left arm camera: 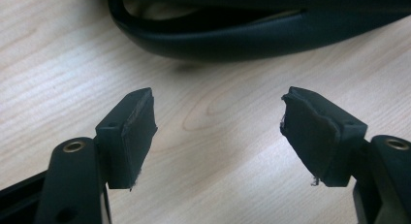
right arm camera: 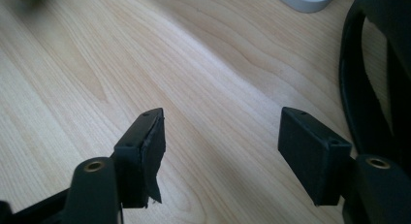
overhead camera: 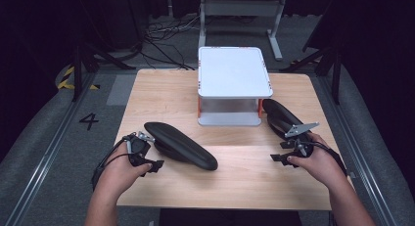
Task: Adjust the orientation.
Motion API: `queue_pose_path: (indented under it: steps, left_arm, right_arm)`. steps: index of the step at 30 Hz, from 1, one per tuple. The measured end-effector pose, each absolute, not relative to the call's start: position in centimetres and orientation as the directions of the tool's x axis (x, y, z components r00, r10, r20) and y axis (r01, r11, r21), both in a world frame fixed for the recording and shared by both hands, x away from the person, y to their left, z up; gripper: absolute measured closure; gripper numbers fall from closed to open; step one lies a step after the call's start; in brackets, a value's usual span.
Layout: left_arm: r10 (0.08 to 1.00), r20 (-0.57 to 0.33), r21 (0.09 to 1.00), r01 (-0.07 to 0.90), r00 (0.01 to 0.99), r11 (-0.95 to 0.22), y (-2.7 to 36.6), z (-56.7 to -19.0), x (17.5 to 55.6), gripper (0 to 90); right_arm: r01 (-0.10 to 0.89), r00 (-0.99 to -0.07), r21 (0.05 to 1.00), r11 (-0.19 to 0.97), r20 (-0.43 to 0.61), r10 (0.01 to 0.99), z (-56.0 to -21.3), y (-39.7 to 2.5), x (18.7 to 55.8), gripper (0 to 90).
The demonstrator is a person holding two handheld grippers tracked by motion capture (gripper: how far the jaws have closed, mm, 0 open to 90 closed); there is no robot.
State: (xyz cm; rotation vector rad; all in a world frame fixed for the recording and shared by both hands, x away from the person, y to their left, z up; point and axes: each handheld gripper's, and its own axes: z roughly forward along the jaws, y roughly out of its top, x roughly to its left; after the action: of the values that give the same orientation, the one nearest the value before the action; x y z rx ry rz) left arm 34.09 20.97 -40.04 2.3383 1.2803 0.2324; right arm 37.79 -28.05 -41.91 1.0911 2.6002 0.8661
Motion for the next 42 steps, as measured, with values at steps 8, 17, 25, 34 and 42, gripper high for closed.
queue_pose_path:
  steps: [8, 17, 25, 34, 42]
  left_arm:
    - [0.851, -0.113, 0.498, 0.77, 0.514, -0.399, 20.9, -40.2, 34.0, 26.5]
    - [0.867, -0.088, 0.467, 0.789, 0.49, -0.399, 21.3, -39.6, 33.6, 26.8]
    - [0.841, -0.065, 0.551, 0.722, 0.537, -0.418, 21.3, -39.0, 33.0, 27.8]
    - [0.848, -0.07, 0.538, 0.736, 0.525, -0.411, 22.1, -39.3, 31.8, 26.8]
    - [0.861, -0.085, 0.532, 0.753, 0.502, -0.386, 22.9, -39.5, 30.6, 26.2]
  right_arm:
    - [0.58, -0.705, 0.597, 0.553, 0.028, 0.709, -41.7, -28.3, 37.7, 33.9]
    - [0.559, -0.723, 0.615, 0.556, 0.033, 0.69, -41.7, -27.3, 37.9, 34.0]
    - [0.53, -0.749, 0.639, 0.558, 0.045, 0.661, -41.5, -25.9, 37.9, 34.0]
    - [0.461, -0.812, 0.671, 0.58, 0.055, 0.581, -40.9, -22.7, 38.1, 34.0]
    - [0.388, -0.869, 0.697, 0.604, 0.058, 0.491, -40.8, -18.7, 37.9, 34.2]
